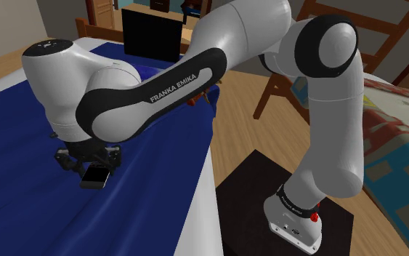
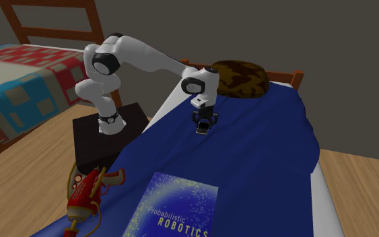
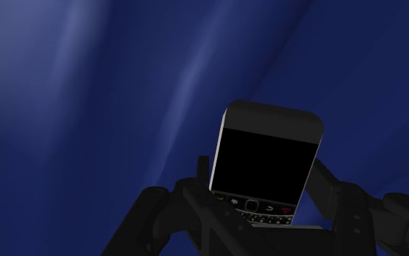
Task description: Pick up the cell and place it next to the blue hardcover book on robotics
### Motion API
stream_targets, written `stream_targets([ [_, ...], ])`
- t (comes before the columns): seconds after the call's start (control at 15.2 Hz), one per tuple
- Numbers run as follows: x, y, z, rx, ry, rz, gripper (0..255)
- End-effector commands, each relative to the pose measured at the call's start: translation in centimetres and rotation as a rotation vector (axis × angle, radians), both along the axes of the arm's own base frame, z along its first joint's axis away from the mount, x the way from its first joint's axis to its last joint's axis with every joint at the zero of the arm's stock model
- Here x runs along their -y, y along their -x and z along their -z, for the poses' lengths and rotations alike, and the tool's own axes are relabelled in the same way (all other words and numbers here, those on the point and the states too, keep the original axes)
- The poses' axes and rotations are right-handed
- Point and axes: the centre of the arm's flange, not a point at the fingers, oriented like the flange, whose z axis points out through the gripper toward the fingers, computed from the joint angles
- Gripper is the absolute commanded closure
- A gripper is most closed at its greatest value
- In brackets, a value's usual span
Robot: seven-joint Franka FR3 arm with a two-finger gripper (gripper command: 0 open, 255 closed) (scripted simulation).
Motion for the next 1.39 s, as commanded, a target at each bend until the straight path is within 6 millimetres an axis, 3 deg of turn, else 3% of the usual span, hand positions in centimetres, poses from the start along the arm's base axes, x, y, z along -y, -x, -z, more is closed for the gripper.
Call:
stream_targets([
  [0.0, 0.0, 0.0, 0.1, -0.001, 0.001, 0.000, 255],
  [1.32, 0.0, 0.0, -10.4, -0.001, 0.001, 0.000, 255],
])
